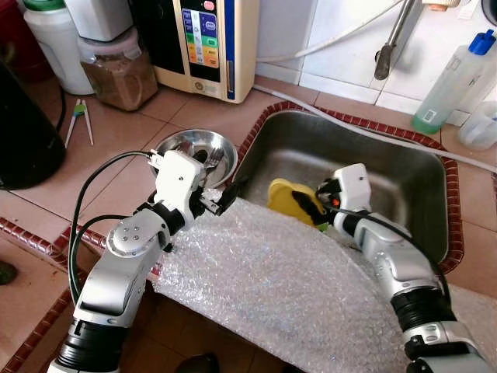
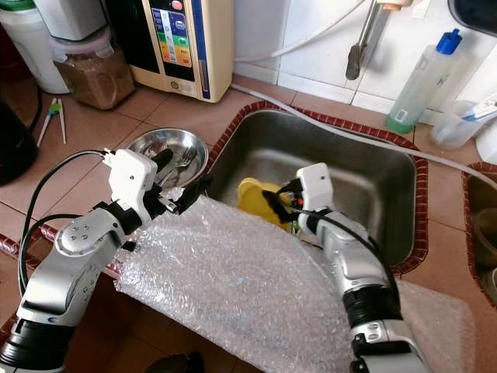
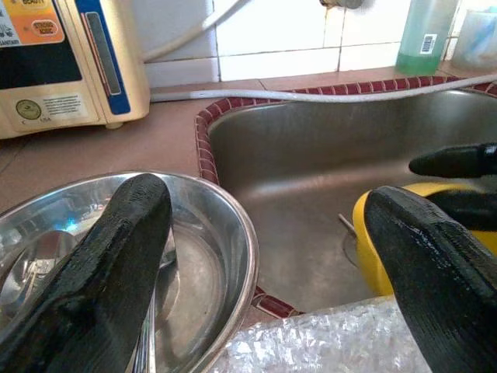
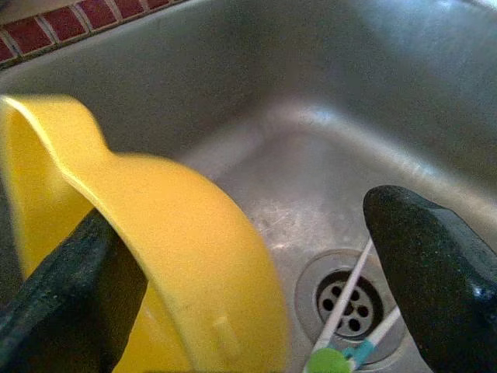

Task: Kitchen organization

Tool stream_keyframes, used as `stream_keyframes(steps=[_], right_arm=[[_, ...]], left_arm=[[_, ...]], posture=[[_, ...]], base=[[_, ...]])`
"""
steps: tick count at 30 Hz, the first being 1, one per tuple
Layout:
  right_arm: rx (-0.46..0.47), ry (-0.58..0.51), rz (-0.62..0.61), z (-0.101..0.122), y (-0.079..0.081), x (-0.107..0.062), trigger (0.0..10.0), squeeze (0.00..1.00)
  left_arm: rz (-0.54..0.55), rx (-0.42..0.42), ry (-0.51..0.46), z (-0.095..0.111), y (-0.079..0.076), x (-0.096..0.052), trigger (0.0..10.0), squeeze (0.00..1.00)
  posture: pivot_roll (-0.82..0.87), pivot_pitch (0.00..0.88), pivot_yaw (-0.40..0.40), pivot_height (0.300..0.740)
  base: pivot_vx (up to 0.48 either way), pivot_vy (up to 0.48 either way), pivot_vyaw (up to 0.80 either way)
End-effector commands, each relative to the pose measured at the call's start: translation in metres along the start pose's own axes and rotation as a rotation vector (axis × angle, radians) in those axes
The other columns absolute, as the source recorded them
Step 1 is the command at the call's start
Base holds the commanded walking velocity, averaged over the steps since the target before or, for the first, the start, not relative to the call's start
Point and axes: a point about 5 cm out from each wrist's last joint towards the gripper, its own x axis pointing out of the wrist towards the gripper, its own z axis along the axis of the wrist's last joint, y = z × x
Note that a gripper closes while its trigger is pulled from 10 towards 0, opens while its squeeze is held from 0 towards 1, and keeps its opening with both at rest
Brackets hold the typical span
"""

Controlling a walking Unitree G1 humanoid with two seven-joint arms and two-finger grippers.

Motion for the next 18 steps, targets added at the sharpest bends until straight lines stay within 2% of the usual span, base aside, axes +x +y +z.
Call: stream_keyframes(steps=[1,5,6,9,14,18], right_arm=[[0.011,-0.024,0.016,0.006,0.003,0.0,10.0,1.0],[-0.004,-0.108,0.014,0.014,0.008,0.0,10.0,1.0],[-0.046,-0.186,0.012,0.023,0.012,-0.002,10.0,1.0],[-0.148,-0.274,0.01,0.034,0.018,-0.005,10.0,1.0],[-0.143,-0.308,-0.02,0.038,0.017,-0.006,10.0,1.0],[-0.118,-0.301,-0.008,0.036,0.02,-0.005,10.0,1.0]], left_arm=[[0.002,0.007,0.005,-0.001,-0.002,0.0,10.0,1.0],[0.024,0.012,0.002,0.0,0.0,0.0,10.0,1.0],[0.053,0.02,-0.001,0.002,0.004,0.001,10.0,1.0],[0.119,0.035,0.0,0.004,0.014,0.003,10.0,1.0],[0.232,0.041,0.02,0.003,0.029,0.005,10.0,1.0],[0.263,0.025,0.081,-0.002,0.034,0.006,10.0,1.0]], posture=[[0.05,0.149,-0.008,0.74],[0.05,0.148,-0.007,0.74],[0.05,0.147,-0.005,0.74],[0.05,0.145,-0.004,0.74],[0.05,0.141,-0.002,0.74],[0.06,0.139,-0.006,0.74]], base=[[0.0,0.0,0.0],[0.0,0.0,0.0],[0.0,0.0,0.0],[0.0,0.0,0.0],[0.0,0.0,0.0],[0.0,0.0,0.0]])
